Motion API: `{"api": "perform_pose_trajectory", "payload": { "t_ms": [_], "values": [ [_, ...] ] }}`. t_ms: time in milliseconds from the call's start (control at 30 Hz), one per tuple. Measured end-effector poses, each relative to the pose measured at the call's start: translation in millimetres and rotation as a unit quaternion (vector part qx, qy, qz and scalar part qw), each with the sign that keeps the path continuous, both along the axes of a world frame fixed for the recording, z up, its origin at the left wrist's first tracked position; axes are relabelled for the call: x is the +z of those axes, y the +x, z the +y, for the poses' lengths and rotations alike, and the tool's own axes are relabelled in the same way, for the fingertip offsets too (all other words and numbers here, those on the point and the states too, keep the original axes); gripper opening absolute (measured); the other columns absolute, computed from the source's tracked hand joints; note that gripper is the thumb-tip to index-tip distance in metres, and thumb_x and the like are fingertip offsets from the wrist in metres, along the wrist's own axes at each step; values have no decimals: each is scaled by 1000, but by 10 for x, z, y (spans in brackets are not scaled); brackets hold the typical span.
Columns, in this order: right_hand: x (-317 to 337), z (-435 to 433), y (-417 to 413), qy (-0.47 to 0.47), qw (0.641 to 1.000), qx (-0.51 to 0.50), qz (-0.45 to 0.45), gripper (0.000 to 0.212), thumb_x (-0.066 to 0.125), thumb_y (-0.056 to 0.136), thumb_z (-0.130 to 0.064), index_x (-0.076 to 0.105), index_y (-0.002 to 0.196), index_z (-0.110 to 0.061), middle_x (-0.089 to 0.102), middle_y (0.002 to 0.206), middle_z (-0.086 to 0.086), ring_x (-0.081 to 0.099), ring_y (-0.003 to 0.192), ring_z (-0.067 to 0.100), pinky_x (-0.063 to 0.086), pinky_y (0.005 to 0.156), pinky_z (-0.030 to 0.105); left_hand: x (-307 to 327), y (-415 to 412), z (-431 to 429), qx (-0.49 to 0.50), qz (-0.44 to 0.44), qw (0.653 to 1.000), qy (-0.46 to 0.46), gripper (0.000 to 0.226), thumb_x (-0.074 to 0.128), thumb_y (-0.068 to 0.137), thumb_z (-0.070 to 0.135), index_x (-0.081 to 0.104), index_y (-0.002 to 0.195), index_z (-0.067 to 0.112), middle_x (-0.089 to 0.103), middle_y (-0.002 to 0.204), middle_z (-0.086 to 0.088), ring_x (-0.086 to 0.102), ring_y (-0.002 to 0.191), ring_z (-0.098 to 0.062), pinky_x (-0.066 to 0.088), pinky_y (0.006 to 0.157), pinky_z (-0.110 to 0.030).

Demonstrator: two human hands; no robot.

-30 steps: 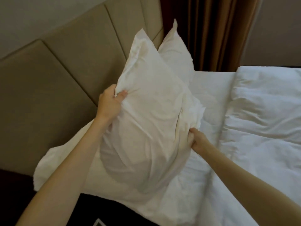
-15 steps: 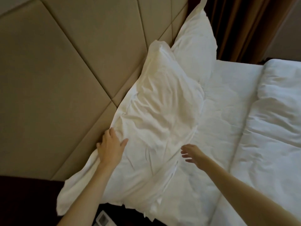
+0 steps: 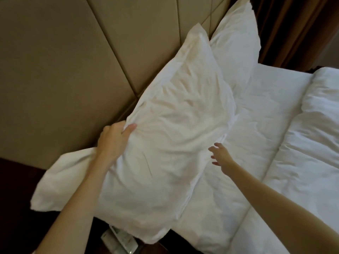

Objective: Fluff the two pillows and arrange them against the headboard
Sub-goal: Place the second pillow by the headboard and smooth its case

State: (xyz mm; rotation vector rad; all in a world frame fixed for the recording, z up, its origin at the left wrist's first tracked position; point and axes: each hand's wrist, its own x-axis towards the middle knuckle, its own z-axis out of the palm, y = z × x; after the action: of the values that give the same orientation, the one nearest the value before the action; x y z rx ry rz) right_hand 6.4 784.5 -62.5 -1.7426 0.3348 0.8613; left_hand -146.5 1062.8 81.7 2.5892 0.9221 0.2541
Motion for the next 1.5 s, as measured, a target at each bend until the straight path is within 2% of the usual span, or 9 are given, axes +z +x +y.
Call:
{"api": "perform_pose_trajectory", "payload": {
  "t_ms": [233,400,567,667,767,1033,1267,1367,1500],
  "values": [
    [-104,303,-214,-7,996,80,35,57,52,93,-20,32,146,-19,45,140,12,48,123,31,43,89,38,-602,-379,-23,75,120,989,-41,46,37,94,55,59,93,14,65,100,-18,58,91,-40,45,72,-40],
    [-174,296,-140,-32,996,89,7,57,52,93,-20,32,146,-17,47,138,14,50,120,33,44,90,39,-712,-441,7,93,83,992,-12,42,37,95,50,45,76,13,63,88,-19,55,79,-39,36,62,-37],
    [-173,314,152,-64,994,75,-54,56,51,93,-20,33,145,-16,46,113,8,47,108,25,39,107,46,-531,-492,142,68,31,997,28,40,42,96,42,52,80,7,62,77,-25,56,74,-44,41,62,-40],
    [-90,413,296,-78,988,85,-107,58,50,93,-22,30,147,-14,50,124,13,48,113,24,38,99,35,-427,-519,180,45,36,996,63,39,44,97,37,53,81,2,62,74,-29,56,71,-46,45,61,-43],
    [-9,535,414,-78,983,93,-137,59,49,94,-23,28,149,-17,38,150,12,40,134,30,33,104,34,-405,-485,136,42,69,993,88,38,42,98,36,54,87,2,64,76,-29,58,72,-46,48,62,-44],
    [291,724,1287,-104,955,48,-274,75,58,87,-14,19,151,-12,28,156,10,30,141,28,29,113,35,-369,-541,99,39,84,986,137,35,47,95,34,58,90,1,63,71,-32,59,66,-49,44,56,-45],
    [30,916,1354,-114,963,146,-197,80,61,83,-14,20,151,-15,35,151,12,36,136,31,34,106,35,-340,-707,65,53,93,982,157,29,57,92,28,59,85,-1,62,61,-30,60,55,-47,46,49,-44],
    [-65,1054,1267,-108,956,140,-235,75,57,87,-20,18,151,-12,35,152,15,35,138,33,32,112,41,-561,-670,-43,63,123,983,119,34,46,95,36,51,82,6,64,63,-18,60,58,-40,43,50,-40],
    [204,1302,1431,-4,948,56,-312,72,56,88,-42,26,148,-16,30,155,9,27,142,30,23,117,43,-623,-664,-30,74,86,985,130,32,53,93,33,44,71,11,57,51,-11,55,46,-37,36,45,-32]
  ]
}}
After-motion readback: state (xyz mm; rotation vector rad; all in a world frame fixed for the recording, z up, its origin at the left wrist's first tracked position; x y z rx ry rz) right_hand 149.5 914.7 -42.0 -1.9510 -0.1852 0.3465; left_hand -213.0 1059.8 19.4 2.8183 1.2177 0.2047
